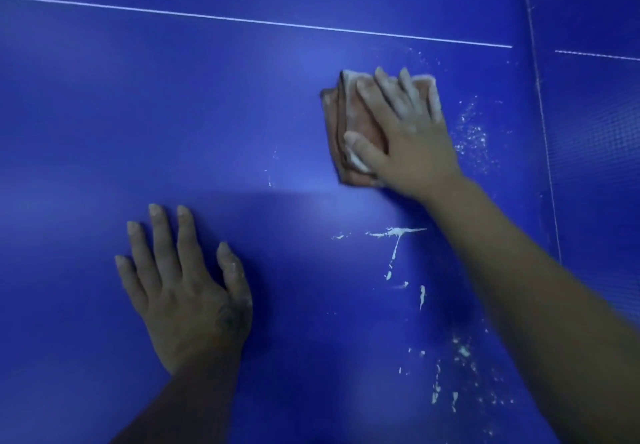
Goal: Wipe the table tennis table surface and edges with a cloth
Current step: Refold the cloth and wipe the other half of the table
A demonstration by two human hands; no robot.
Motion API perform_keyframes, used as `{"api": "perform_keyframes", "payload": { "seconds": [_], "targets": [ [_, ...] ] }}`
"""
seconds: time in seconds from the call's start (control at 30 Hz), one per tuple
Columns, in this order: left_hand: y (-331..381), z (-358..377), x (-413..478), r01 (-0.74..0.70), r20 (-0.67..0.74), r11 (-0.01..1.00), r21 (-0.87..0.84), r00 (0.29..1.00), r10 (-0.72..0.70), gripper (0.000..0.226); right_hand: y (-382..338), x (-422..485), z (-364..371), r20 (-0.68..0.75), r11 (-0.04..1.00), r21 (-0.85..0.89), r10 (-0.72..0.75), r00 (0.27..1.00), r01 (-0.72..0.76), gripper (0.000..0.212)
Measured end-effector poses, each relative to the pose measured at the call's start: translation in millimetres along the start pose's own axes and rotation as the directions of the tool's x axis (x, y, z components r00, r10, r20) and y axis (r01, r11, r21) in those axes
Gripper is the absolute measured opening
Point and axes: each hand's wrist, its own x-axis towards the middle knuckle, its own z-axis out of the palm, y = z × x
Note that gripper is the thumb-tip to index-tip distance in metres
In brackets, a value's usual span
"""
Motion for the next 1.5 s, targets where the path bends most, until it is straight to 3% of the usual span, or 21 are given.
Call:
{"api": "perform_keyframes", "payload": {
  "seconds": [0.1,0.27,0.37,0.5,0.67,0.83,1.03,1.27,1.43,1.5],
  "targets": [
    [-0.4,-1.2,0.4,0.001,0.023,1.000,0.001,1.000,-0.001,0.066,37.9,39.3,-10.0,0.013,0.999,0.020,-0.029,1.000,0.029,0.079],
    [-0.1,-1.8,0.3,0.016,0.043,1.000,-0.001,0.999,-0.016,0.067,60.7,18.5,-9.2,-0.056,0.979,0.046,0.202,0.978,-0.200,0.077],
    [1.0,-2.2,-0.1,0.011,0.033,1.000,-0.006,0.999,-0.010,0.067,46.8,-25.9,-3.2,-0.082,0.964,0.059,0.263,0.961,-0.259,0.078],
    [0.2,-1.0,0.0,0.008,0.031,1.000,-0.015,0.999,-0.008,0.067,24.0,-59.3,2.8,-0.055,0.995,0.036,0.090,0.994,-0.088,0.078],
    [-1.9,0.7,-0.3,0.006,0.035,1.000,-0.010,0.999,-0.006,0.068,56.5,2.4,-13.1,0.020,0.995,0.018,-0.101,0.995,0.101,0.079],
    [-4.0,2.2,0.0,0.003,0.045,1.000,-0.018,0.999,-0.002,0.069,116.0,47.6,-26.0,0.028,1.000,0.018,0.021,0.999,-0.021,0.079],
    [-6.4,2.8,-1.2,-0.008,0.026,1.000,-0.019,1.000,0.009,0.068,111.6,-24.9,-8.6,-0.077,0.975,0.040,0.219,0.973,-0.217,0.075],
    [-4.6,2.7,-1.3,0.003,0.044,0.999,-0.050,0.999,-0.001,0.068,70.8,-108.0,2.7,-0.073,0.994,0.043,0.105,0.992,-0.102,0.078],
    [-0.9,-0.2,0.7,-0.008,0.044,0.997,-0.078,0.999,0.012,0.067,73.7,-54.6,-9.4,-0.060,0.975,0.184,0.140,0.988,-0.127,0.094],
    [-0.5,0.6,-0.9,0.005,0.055,0.998,-0.059,0.998,-0.001,0.067,62.0,-20.1,-10.7,-0.064,0.982,0.174,0.080,0.995,-0.068,0.092]
  ]
}}
